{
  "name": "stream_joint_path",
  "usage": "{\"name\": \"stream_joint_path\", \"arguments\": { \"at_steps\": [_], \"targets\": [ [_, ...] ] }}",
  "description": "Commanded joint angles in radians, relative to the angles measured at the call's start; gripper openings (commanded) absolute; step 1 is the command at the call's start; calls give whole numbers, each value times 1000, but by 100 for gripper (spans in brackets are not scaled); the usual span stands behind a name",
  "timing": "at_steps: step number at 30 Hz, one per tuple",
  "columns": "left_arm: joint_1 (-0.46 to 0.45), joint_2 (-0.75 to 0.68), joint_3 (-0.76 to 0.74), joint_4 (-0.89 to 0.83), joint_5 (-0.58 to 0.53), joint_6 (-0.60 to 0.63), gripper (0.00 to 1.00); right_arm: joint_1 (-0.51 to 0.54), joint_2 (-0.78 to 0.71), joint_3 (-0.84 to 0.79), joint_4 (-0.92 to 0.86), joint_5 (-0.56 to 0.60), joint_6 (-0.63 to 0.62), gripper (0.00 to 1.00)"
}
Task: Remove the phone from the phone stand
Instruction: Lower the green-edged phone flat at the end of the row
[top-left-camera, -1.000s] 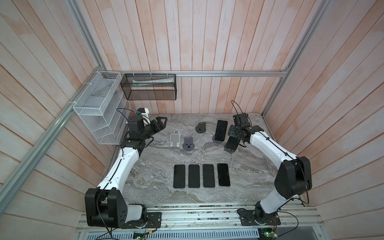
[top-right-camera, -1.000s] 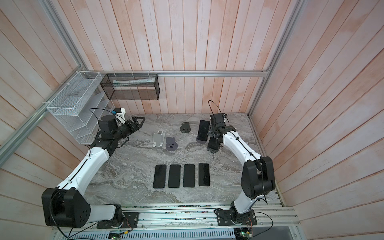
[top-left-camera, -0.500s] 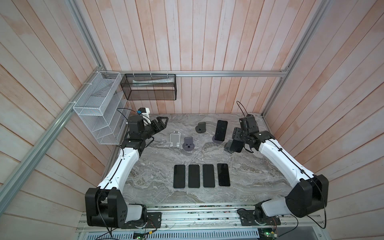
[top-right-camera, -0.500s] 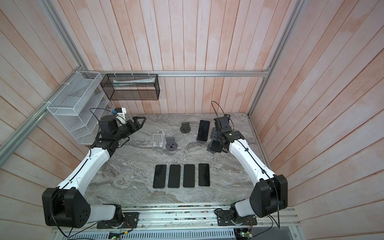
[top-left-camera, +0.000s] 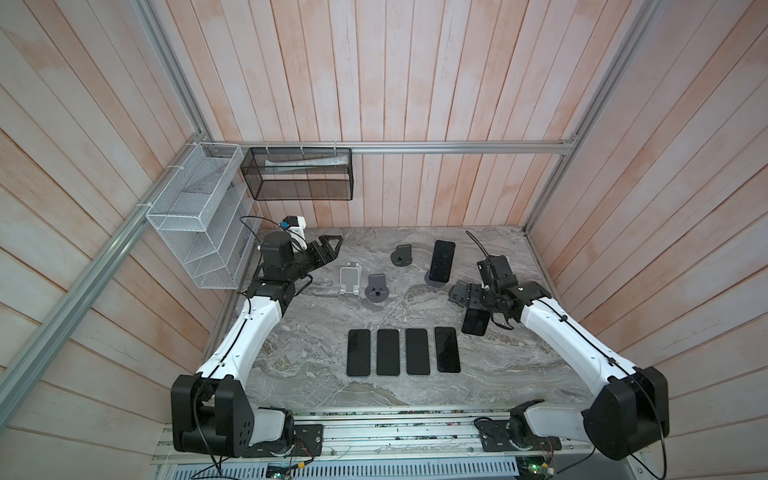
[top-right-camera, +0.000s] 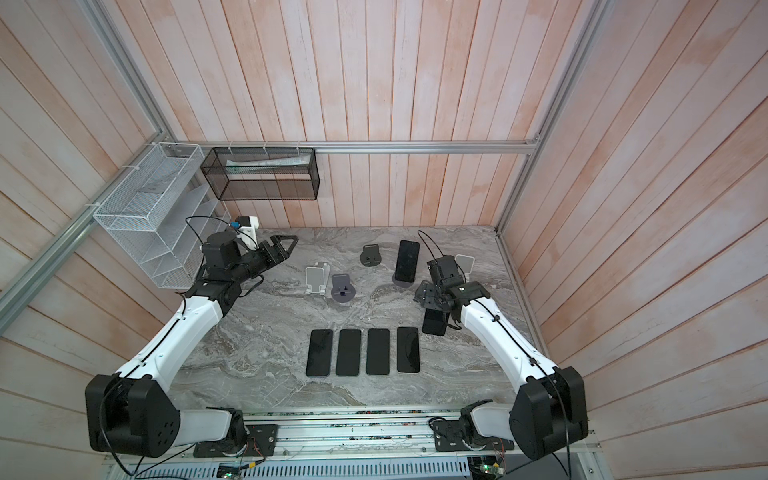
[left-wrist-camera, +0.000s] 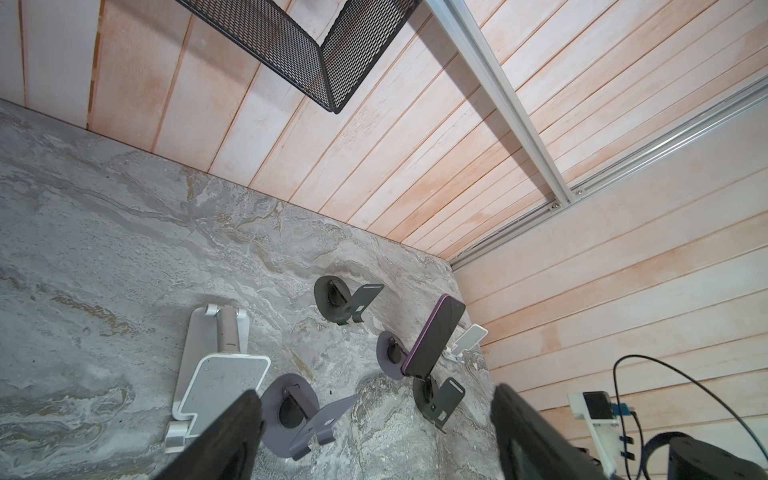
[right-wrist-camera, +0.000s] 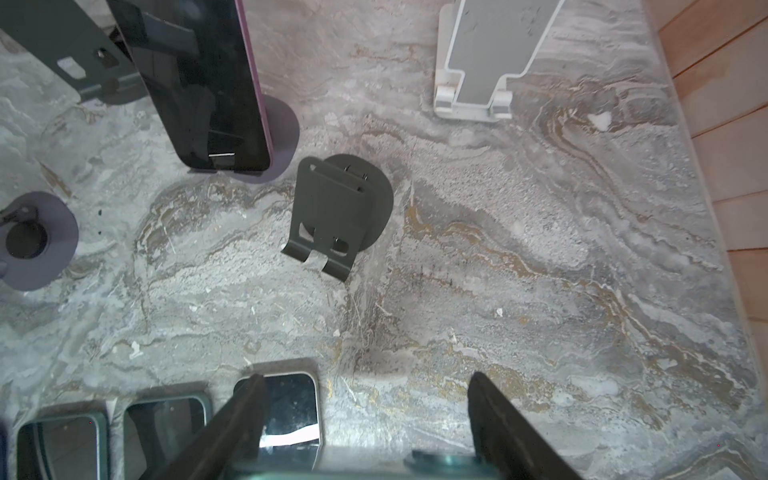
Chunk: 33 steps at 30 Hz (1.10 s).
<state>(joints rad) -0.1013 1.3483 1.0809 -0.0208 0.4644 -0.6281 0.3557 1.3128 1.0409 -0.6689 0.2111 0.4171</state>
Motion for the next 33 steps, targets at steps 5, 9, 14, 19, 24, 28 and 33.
{"name": "stream_joint_path", "arguments": {
  "at_steps": [5,9,14,19,24,28,33],
  "targets": [
    [-3,-18,-15,36,8,16,88,3,21,-51,-51,-56,-29,53],
    [-5,-22,-15,38,9,16,88,2,55,-55,-72,-31,-43,54],
    [-5,-21,-15,38,8,17,88,-7,113,-66,-66,-67,-73,54],
    [-5,-20,-13,36,8,19,88,-15,166,-79,-49,-148,-87,54],
    [-5,-13,-13,38,11,17,88,-25,212,-77,-54,-154,-89,54],
    [-4,-15,-15,39,10,18,88,-42,262,-76,-44,-161,-100,55],
    [-5,-15,-19,44,2,19,88,-57,316,-83,-32,-155,-103,58]
  ]
}}
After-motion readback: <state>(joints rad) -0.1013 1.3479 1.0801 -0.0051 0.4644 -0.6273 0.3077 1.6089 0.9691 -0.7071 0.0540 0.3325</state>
